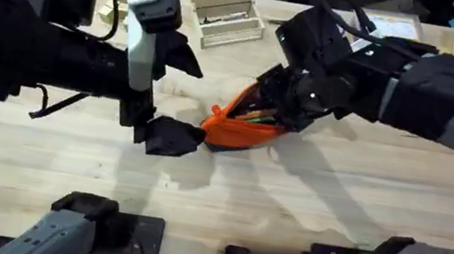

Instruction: Unzip the bag, pick up the pens from the table one at a time and place them inside, then zip the bag closed.

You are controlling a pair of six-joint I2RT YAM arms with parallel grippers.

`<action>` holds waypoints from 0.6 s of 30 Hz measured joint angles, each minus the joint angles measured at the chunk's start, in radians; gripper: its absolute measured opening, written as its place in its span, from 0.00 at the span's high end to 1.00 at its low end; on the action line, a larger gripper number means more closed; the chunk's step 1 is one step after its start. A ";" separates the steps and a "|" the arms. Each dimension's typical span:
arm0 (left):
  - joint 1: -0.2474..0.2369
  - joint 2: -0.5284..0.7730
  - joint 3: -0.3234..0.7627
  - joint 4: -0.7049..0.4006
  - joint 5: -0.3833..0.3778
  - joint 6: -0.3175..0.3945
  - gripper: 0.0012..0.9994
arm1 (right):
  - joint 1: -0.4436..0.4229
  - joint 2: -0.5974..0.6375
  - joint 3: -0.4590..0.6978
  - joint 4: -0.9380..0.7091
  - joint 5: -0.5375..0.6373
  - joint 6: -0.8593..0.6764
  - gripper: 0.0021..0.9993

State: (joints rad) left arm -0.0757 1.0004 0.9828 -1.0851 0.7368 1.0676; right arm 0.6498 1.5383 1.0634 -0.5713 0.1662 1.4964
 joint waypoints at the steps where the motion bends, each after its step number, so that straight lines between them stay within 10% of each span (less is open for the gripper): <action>1: 0.000 0.000 0.000 0.000 0.000 0.000 0.01 | 0.000 0.000 0.000 0.000 -0.001 0.000 0.46; 6: 0.000 0.000 0.000 0.000 0.000 0.000 0.01 | 0.000 0.000 0.000 0.001 -0.003 0.001 0.02; 18: 0.000 0.000 0.000 0.000 0.000 0.000 0.01 | 0.000 0.000 0.000 0.002 -0.002 -0.015 0.00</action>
State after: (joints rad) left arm -0.0757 1.0003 0.9829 -1.0851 0.7367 1.0676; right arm 0.6498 1.5379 1.0637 -0.5694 0.1637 1.4813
